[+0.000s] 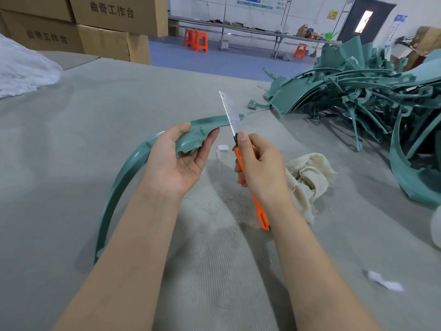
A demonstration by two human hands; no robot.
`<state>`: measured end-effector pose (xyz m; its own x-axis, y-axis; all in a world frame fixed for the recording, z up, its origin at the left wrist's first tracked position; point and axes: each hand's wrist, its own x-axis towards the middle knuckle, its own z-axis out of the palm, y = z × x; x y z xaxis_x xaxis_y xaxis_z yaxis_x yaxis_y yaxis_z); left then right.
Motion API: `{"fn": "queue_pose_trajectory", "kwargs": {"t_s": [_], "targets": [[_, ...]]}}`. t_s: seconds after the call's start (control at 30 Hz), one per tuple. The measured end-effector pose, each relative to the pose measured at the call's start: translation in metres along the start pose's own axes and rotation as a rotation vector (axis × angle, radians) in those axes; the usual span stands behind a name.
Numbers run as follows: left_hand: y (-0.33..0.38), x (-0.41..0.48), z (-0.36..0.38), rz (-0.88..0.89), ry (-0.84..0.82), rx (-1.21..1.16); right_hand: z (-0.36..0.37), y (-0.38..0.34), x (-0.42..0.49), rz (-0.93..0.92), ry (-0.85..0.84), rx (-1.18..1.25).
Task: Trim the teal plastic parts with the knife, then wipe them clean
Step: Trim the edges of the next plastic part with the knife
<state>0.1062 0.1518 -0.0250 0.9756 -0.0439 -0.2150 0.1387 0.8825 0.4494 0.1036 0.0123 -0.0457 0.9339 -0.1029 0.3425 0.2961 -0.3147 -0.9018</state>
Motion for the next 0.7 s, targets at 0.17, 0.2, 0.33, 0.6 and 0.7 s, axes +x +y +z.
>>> {"fn": "queue_pose_trajectory", "kwargs": {"t_s": [0.17,0.2,0.33,0.6,0.7], "targets": [[0.0,0.003,-0.001,0.02,0.003,-0.009,0.006,-0.001,-0.003,0.038,-0.046,0.013],[0.0,0.003,-0.001,0.023,0.002,-0.009,0.007,-0.002,-0.004,0.043,-0.051,0.022],[-0.001,0.004,-0.001,0.035,0.003,-0.022,0.006,-0.004,-0.005,0.05,-0.077,0.057],[0.0,0.003,-0.002,0.047,0.008,-0.004,0.011,-0.008,-0.009,0.064,-0.167,0.149],[0.0,0.004,-0.002,0.048,0.013,-0.004,0.011,-0.009,-0.01,0.063,-0.197,0.165]]}}
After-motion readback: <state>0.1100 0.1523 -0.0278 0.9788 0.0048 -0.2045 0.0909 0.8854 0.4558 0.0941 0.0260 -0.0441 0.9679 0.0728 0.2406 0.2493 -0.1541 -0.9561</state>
